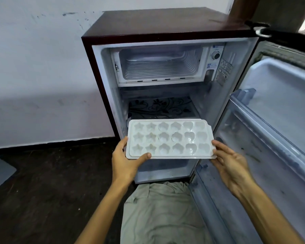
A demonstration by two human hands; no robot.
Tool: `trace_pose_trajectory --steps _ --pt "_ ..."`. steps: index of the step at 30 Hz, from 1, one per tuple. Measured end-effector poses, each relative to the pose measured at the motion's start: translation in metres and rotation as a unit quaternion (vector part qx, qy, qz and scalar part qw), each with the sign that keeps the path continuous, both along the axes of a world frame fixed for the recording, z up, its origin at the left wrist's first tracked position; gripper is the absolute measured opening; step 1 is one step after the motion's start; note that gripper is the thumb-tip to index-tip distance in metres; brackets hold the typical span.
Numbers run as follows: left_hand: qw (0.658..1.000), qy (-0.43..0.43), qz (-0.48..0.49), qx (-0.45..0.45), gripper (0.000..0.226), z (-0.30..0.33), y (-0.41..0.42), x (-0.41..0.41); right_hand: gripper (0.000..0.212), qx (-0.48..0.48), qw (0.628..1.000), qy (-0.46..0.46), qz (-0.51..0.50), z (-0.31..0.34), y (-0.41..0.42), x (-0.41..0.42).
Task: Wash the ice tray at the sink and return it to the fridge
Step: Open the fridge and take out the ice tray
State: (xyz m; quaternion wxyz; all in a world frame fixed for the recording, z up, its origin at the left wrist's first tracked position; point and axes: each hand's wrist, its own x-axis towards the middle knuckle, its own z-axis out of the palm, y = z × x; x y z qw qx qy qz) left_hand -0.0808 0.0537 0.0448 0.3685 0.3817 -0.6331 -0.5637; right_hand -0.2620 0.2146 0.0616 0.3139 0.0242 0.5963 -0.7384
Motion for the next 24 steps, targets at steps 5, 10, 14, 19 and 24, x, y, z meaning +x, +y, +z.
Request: trace_pose_trajectory --steps 5,10,14,19,24 --pt "1.000 -0.007 -0.023 0.017 0.065 -0.013 0.027 0.020 0.024 -0.009 1.000 -0.020 -0.020 -0.016 0.036 0.024" --pt "0.996 -0.035 -0.072 0.027 0.072 -0.026 0.050 0.039 0.025 0.005 0.996 -0.057 -0.061 -0.034 0.080 0.055" --pt "0.987 -0.080 -0.135 0.023 0.077 -0.039 0.070 0.049 0.025 0.013 0.990 -0.089 -0.104 -0.049 0.122 0.084" --pt "0.965 -0.138 -0.224 0.009 0.079 -0.051 0.100 0.046 0.024 0.005 0.975 -0.127 -0.181 -0.059 0.183 0.123" --pt "0.937 -0.163 -0.308 -0.001 0.080 -0.051 0.140 0.046 0.023 0.031 0.966 -0.132 -0.222 -0.065 0.245 0.166"
